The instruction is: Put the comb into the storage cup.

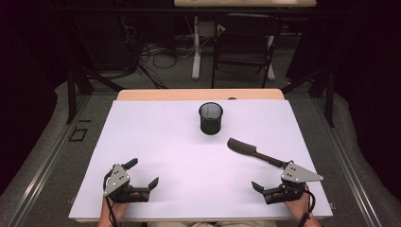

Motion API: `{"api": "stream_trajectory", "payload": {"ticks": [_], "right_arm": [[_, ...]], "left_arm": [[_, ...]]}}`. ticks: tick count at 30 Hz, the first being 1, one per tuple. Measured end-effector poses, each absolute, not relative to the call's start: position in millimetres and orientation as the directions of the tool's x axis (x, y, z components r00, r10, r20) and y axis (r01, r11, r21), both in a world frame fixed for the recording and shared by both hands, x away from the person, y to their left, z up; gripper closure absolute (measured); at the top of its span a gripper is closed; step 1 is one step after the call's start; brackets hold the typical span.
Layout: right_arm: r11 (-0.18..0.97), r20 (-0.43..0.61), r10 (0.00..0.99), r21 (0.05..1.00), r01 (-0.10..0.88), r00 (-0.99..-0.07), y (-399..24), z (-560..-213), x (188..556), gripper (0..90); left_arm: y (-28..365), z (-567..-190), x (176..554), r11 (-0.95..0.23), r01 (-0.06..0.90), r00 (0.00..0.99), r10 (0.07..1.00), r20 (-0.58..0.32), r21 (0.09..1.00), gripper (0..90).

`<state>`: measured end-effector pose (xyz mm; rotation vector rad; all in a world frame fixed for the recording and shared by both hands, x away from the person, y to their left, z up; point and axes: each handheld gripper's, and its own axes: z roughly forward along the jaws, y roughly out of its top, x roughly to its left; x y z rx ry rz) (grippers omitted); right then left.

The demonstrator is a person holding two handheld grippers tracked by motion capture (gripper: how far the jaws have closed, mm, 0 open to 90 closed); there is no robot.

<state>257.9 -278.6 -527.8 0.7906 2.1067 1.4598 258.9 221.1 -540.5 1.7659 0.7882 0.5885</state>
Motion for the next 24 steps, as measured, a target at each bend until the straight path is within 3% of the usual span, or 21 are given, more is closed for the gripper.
{"api": "stream_trajectory", "payload": {"ticks": [24], "right_arm": [[0.347,-0.078,0.671,0.912,0.22,-0.737,-277.4,-522.6,272.0,0.0]], "left_arm": [[217.8,-541.6,265.3,-0.239,0.232,0.666,0.746,0.025,0.943,0.1]]}}
